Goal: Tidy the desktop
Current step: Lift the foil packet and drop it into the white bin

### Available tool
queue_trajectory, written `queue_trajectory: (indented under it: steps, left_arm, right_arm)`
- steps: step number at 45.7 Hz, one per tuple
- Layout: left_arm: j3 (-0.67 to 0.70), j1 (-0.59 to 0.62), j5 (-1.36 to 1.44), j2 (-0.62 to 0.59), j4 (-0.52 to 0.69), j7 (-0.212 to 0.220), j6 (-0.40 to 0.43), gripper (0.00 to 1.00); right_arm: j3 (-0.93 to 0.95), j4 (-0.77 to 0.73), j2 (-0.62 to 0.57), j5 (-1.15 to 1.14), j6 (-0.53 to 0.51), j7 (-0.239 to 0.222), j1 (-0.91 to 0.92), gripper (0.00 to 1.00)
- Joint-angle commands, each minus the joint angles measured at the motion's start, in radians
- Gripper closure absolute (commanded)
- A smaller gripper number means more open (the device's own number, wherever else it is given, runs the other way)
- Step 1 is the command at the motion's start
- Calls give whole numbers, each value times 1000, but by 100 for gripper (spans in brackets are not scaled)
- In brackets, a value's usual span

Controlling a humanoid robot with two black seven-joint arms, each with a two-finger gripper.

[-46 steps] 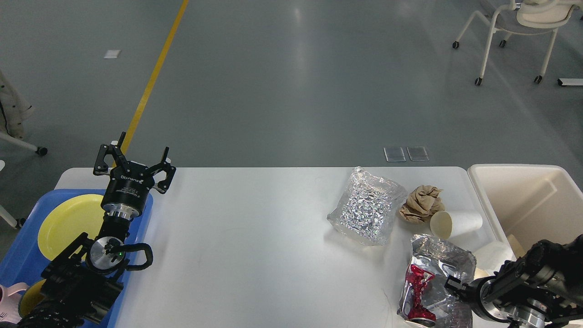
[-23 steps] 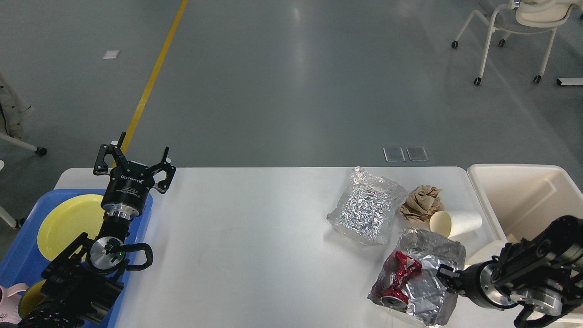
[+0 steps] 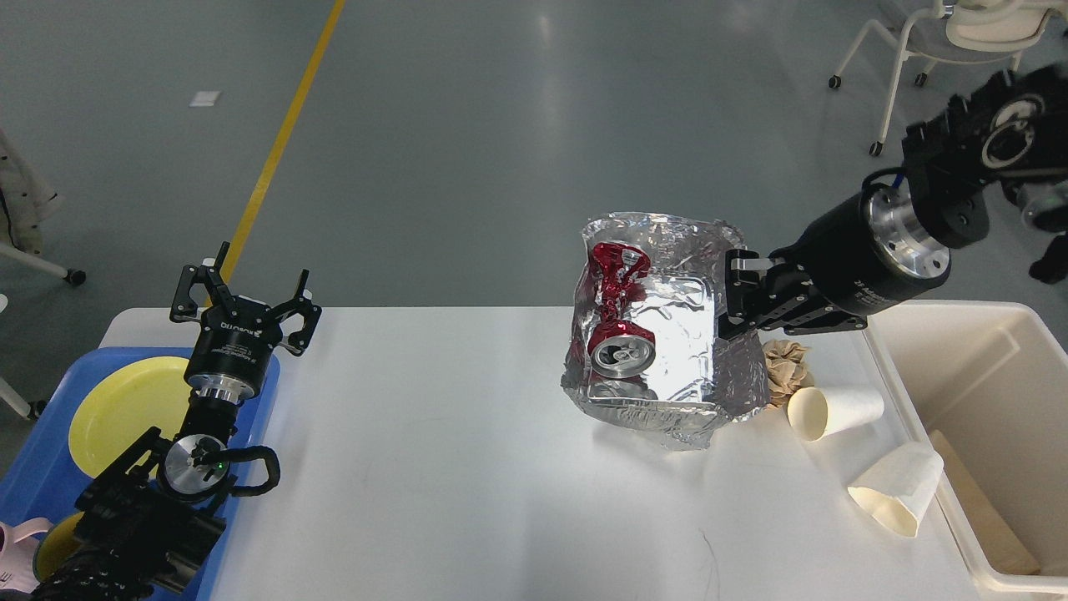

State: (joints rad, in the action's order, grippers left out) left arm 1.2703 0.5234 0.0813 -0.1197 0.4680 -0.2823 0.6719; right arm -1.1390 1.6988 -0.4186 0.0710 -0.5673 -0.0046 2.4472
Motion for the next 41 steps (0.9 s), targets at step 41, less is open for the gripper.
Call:
queue_trajectory:
  steps: [41]
  left_arm:
    - [0,0,0,0,0,0,0,3]
  right_arm:
    - [-62,-858,-238,-97,89,-8,-759,100]
